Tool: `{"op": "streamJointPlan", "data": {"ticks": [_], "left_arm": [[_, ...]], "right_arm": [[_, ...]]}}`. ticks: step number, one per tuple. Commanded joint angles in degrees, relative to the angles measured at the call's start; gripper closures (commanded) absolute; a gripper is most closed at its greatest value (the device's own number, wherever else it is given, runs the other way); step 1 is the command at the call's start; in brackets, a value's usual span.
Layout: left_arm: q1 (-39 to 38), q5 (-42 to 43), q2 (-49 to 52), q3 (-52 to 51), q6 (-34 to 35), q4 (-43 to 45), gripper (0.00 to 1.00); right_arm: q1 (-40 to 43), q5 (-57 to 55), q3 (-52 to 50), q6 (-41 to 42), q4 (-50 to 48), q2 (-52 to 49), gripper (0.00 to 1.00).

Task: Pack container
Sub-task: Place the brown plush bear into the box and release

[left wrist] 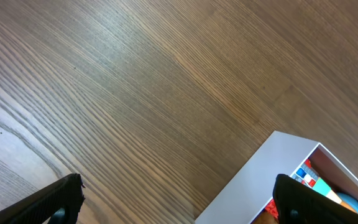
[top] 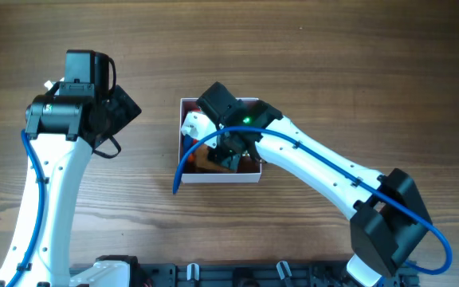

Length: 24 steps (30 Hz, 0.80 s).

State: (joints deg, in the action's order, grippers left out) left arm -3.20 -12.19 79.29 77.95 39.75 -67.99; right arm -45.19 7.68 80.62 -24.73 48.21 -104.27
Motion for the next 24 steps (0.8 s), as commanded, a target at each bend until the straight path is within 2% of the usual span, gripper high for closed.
{"op": "streamJointPlan", "data": {"ticks": [1,4,7,11,13,14,15,16,19,20,22,23,24], "left_arm": [[0.3,-0.9,0.3,-0.5,-0.3,-0.2,0.01],[0.3,-0.9,0.3,-0.5,-0.3,-0.4,0.01],[0.3,-0.9,0.3,-0.5,-0.3,-0.5,0.01],[0.3,-0.9,0.3,-0.5,-0.3,-0.4,0.01],[0.3,-0.9,0.3,-0.5,-0.7,-0.4,0.02],[0.3,-0.9,0.3,-0.5,-3.4,0.2,0.02],[0.3,-0.9,0.3,-0.5,-5.3,0.9,0.03],[0.3,-0.9,0.3,-0.5,-6.9,1.7,0.03],[0.3,-0.6,0.3,-0.5,-14.4,5.4,0.03],[0.3,0.1,0.3,-0.5,-17.4,6.8,0.03],[0.3,1.9,0.3,-0.5,-23.7,9.7,0.02],[0.3,2.7,0.3,-0.5,-27.0,10.9,0.00],[0.3,2.7,0.3,-0.5,-29.3,11.5,0.00]], "right_arm": [[0.0,1.9,-5.4,1.0,-2.9,-2.4,0.96],[0.0,1.9,-9.0,2.4,-5.8,-4.0,0.96],[0.0,0.2,-8.4,3.1,-6.1,-3.8,0.96],[0.0,-4.6,-0.7,5.7,-2.4,-0.1,0.95],[0.1,-8.6,3.7,7.5,-1.9,3.8,0.91],[0.4,-12.5,6.3,10.6,-2.5,6.8,0.90],[1.1,-14.8,7.1,13.1,-3.3,9.2,0.81],[1.9,-16.4,7.1,14.8,-4.2,10.9,0.77],[9.2,-17.8,7.1,25.2,-4.1,16.8,0.73],[12.6,-17.8,7.1,30.5,-3.7,17.9,0.66],[19.5,-17.7,7.1,40.3,-2.4,18.6,0.29],[22.1,-17.3,7.1,43.4,-1.7,18.6,0.18],[25.1,-16.4,7.1,44.9,-1.1,18.4,0.13]]}}
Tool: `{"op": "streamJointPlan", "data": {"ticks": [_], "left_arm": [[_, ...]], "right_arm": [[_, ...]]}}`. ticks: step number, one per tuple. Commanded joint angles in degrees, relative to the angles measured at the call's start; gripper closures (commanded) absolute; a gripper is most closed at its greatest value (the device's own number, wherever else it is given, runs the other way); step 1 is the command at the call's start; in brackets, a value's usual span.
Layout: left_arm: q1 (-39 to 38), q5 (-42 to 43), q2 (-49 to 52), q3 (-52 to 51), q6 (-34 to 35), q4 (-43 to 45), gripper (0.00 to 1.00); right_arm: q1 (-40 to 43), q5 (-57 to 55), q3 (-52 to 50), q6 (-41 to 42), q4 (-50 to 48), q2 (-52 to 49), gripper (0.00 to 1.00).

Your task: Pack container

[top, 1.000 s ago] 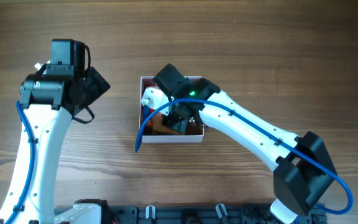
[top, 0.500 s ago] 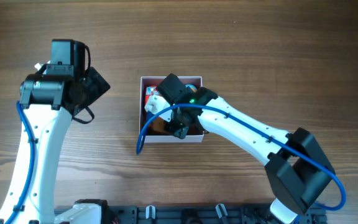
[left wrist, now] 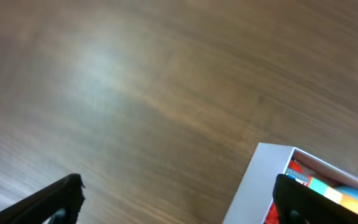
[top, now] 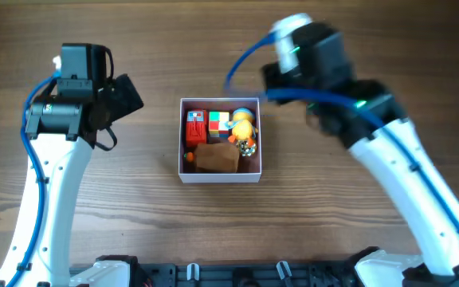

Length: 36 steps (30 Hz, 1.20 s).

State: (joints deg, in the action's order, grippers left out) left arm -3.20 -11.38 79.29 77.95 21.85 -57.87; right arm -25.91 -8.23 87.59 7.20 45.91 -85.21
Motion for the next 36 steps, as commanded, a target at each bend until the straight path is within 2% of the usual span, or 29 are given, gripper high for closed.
{"op": "streamJointPlan", "data": {"ticks": [1,3,7,9,13,19,22,25,27,30,32,36], "left_arm": [[0.3,1.4,0.3,-0.5,-11.4,1.3,0.00],[0.4,1.4,0.3,-0.5,-11.3,1.3,0.00],[0.4,3.7,0.3,-0.5,-11.9,1.6,0.00],[0.4,8.7,0.0,-0.5,-20.3,-0.4,0.00],[-0.6,11.6,-5.6,-1.7,-21.7,-1.0,0.00],[-3.8,12.0,-31.2,-15.6,-21.2,2.0,0.00],[-4.4,11.8,-46.2,-22.6,-16.0,1.7,0.00],[-4.3,11.4,-54.3,-25.9,-13.6,1.6,0.00],[-4.3,8.2,-56.1,-26.4,-13.5,2.0,0.00],[-4.3,7.4,-55.6,-26.4,-13.5,-0.6,0.00],[-4.3,7.5,-55.2,-26.4,-13.5,-1.8,0.00],[-4.4,7.5,-55.1,-26.4,-13.5,-2.9,0.00]], "right_arm": [[8.0,-0.8,0.2,12.5,1.3,-0.6,0.00],[11.3,-2.3,0.2,10.7,1.3,-0.6,0.00],[17.1,-2.5,0.2,12.9,3.7,-0.5,0.00],[18.3,-3.0,0.0,15.9,7.0,-0.2,0.00],[18.5,-5.6,-4.1,20.5,9.2,5.4,0.00],[18.3,-6.6,-21.7,22.8,3.5,30.4,0.00],[18.3,-11.3,-34.8,22.1,1.6,45.8,0.00],[18.3,-8.9,-44.9,21.3,1.2,55.3,0.00],[18.3,-8.4,-51.0,21.3,1.2,59.1,0.00],[18.3,-7.5,-52.6,21.9,0.0,59.1,0.00],[18.3,-7.5,-52.6,25.2,0.0,58.8,0.00],[18.3,-7.6,-52.6,37.5,0.2,58.4,0.00]]}}
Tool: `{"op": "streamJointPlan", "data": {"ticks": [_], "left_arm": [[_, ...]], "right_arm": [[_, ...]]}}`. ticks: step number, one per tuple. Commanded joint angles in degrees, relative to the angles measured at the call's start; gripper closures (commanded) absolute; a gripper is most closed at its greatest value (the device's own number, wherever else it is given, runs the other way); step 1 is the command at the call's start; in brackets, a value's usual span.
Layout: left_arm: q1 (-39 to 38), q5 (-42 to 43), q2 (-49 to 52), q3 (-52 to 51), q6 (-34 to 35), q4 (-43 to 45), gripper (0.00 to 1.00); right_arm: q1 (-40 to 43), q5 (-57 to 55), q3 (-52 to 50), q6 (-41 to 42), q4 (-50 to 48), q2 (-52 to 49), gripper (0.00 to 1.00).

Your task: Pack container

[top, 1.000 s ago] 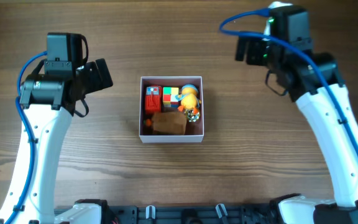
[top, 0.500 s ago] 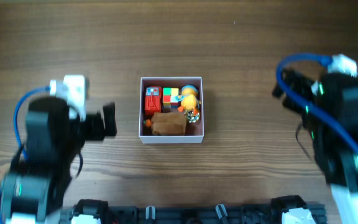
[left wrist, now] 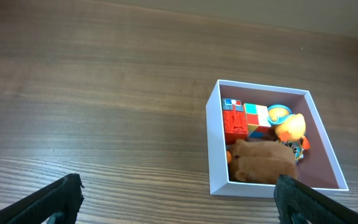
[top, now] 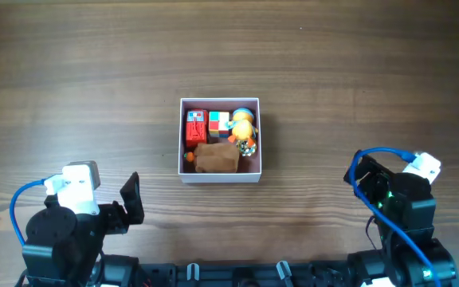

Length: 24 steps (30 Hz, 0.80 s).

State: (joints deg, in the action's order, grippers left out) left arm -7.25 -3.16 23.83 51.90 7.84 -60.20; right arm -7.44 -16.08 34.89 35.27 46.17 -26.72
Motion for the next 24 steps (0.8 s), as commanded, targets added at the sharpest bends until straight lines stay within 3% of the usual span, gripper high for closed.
{"op": "streamJointPlan", "data": {"ticks": [1,13,15,17,20,22,24], "left_arm": [[-0.3,-0.8,0.3,-0.4,0.5,-0.8,0.00],[-0.3,-0.8,0.3,-0.4,0.5,-0.9,0.00],[-0.3,-0.8,0.3,-0.4,0.5,-0.9,0.00],[-0.3,-0.8,0.3,-0.4,0.5,-0.9,0.00],[-0.3,-0.8,0.3,-0.4,0.5,-0.9,0.00],[-0.3,-0.8,0.3,-0.4,0.5,-0.9,0.00],[-0.3,-0.8,0.3,-0.4,0.5,-0.9,0.00]], "right_arm": [[-0.1,0.3,0.1,10.9,-0.1,-0.1,0.00],[0.1,-0.2,0.1,11.0,1.5,0.2,0.00],[1.0,-0.6,-0.5,10.6,3.0,4.0,0.00],[1.0,-0.3,-3.0,3.5,0.9,8.9,0.00],[1.1,5.6,-10.4,-14.9,-7.6,20.3,0.00],[1.5,8.2,-13.6,-18.8,-12.2,24.3,0.00],[1.9,8.9,-18.4,-22.3,-23.4,26.4,0.00]]}}
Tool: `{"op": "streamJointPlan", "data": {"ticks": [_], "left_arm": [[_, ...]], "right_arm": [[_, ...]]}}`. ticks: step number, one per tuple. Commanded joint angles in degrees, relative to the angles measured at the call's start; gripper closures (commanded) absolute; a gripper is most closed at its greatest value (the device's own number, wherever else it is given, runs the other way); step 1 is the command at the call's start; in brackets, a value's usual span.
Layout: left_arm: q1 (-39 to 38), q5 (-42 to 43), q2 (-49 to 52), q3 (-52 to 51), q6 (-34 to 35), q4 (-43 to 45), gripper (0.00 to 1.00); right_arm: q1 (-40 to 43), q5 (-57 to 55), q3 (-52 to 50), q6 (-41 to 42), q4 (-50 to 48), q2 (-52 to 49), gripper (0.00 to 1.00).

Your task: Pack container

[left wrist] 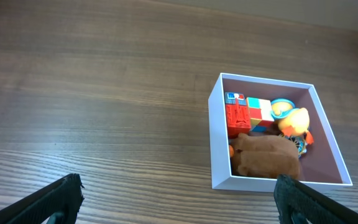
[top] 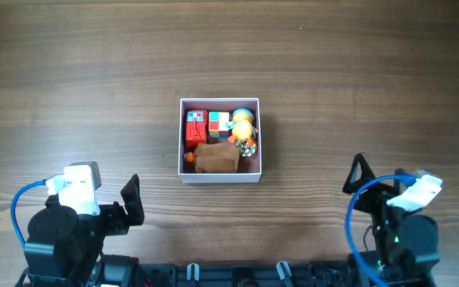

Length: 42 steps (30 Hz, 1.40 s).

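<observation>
The white container (top: 220, 180) sits mid-table, its left wall (left wrist: 217, 149) nearest in the left wrist view. Inside lie a red block (top: 195, 126), a coloured cube (top: 218, 121), a yellow duck (top: 243, 127) and a brown plush (top: 216, 158); the plush (left wrist: 266, 155) is nearest the camera in the left wrist view. My left gripper (left wrist: 179, 202) is open and holds nothing, well short of the box. My right gripper (top: 358, 177) is folded back at the near right; its jaws cannot be made out.
The left arm (top: 70, 227) and right arm (top: 401, 227) are folded at the table's near edge beside a black rail (top: 237, 273). Bare wood surrounds the box on all sides.
The right arm has settled a little lower and closer to the near edge. The left arm has hardly shifted, and the box and its contents are unchanged.
First my right gripper was down inside the box while the left arm stood to the box's left. Then the right arm was raised at the back right, and the packed toys showed. Later both arms were folded at the near edge, where they remain.
</observation>
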State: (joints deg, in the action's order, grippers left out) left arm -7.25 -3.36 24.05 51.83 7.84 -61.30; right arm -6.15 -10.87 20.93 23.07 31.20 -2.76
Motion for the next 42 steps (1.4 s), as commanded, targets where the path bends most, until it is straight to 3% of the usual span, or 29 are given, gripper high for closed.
{"op": "streamJointPlan", "data": {"ticks": [1,4,7,11,31,35,38,42], "left_arm": [[-0.3,-0.6,0.1,-0.3,0.5,0.2,0.00],[-0.3,-0.6,0.1,-0.3,0.5,0.2,0.00],[-0.3,-0.6,0.1,-0.3,0.5,0.2,0.00],[-0.3,-0.6,0.1,-0.3,0.5,0.2,0.00],[-0.3,-0.6,0.1,-0.3,0.5,0.2,0.00],[5.0,2.1,-1.4,-0.8,-0.1,-0.5,0.00],[9.7,4.0,-8.2,-6.6,-0.1,-0.1,0.00],[9.8,4.2,-19.8,-20.4,-0.1,12.0,0.00]], "right_arm": [[0.6,3.7,-6.3,-11.2,-13.2,2.6,0.00],[1.3,3.5,-14.7,-11.0,-33.3,2.6,0.00],[1.4,3.4,-20.3,-11.1,-42.5,2.6,0.00],[1.4,5.9,-20.6,-12.0,-31.9,2.6,0.00],[1.4,9.5,-20.6,-14.0,-31.8,2.0,0.00],[1.4,9.5,-20.6,-14.0,-31.8,2.0,0.00],[1.4,9.5,-20.6,-14.0,-31.8,2.0,0.00],[1.4,9.5,-20.6,-14.0,-31.8,2.0,0.00]]}}
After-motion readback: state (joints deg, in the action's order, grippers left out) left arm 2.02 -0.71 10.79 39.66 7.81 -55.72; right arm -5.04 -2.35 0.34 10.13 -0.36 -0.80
